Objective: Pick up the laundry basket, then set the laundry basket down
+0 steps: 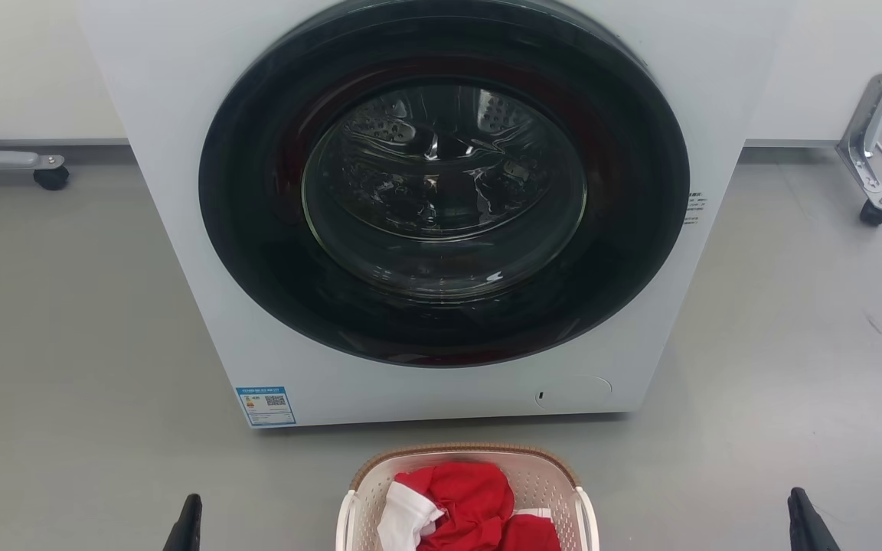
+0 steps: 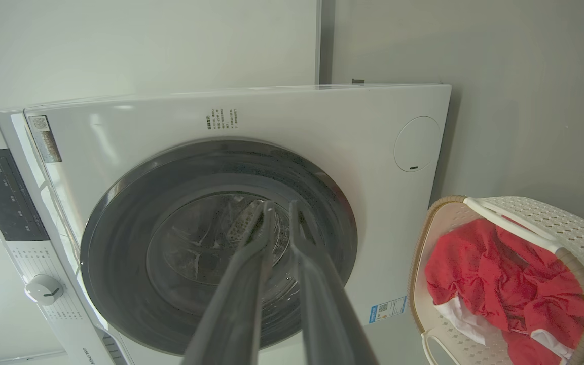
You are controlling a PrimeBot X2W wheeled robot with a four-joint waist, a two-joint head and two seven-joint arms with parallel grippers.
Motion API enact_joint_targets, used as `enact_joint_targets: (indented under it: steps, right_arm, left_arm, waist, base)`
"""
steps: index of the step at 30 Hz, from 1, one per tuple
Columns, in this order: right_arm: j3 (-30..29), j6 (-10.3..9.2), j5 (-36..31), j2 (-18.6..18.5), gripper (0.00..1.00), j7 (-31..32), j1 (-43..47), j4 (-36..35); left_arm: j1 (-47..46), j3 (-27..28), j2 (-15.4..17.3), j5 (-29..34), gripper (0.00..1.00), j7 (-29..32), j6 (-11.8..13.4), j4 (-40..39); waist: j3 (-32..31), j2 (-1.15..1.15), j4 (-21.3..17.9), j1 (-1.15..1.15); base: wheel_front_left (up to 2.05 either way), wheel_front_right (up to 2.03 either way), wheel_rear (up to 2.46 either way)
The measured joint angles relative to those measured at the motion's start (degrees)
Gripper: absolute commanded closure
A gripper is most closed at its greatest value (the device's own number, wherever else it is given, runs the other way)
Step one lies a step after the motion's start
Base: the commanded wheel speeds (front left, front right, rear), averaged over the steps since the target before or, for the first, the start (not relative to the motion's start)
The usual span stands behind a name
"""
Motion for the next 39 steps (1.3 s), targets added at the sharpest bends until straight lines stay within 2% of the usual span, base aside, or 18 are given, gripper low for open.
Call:
enact_joint_targets:
  steps: [9, 18, 31, 39]
  right_arm:
    - [1.9, -0.16, -0.2, 0.2, 0.0, -1.5, 0.6, -0.1]
    - [3.3, -0.36, -3.9, 0.2, 0.0, -3.3, 0.6, -1.0]
    - [8.3, -2.88, -16.9, -0.5, 0.0, -6.1, 0.7, -2.9]
    - [11.1, -3.85, -23.7, -0.9, 0.0, -7.8, 0.7, -4.0]
  left_arm:
    - [0.7, -2.0, 0.0, 0.4, 0.0, -1.4, 0.0, -0.3]
    - [0.7, -3.7, 0.0, 4.3, 0.0, -3.2, 1.0, -1.6]
    - [0.5, -7.5, 0.5, 16.5, 0.0, -6.2, 3.0, -4.4]
    - [0.4, -10.6, 2.2, 25.2, 0.0, -7.7, 4.3, -5.6]
  waist:
    - [0.0, 0.0, 0.0, 0.0]
    - [-0.2, 0.0, 0.0, 0.0]
    - [-0.4, 0.0, 0.0, 0.0]
    - [-0.4, 0.0, 0.1, 0.0]
  base:
    - [0.0, 0.0, 0.0]
    - [0.0, 0.0, 0.0]
    - [0.0, 0.0, 0.0]
    - [0.0, 0.0, 0.0]
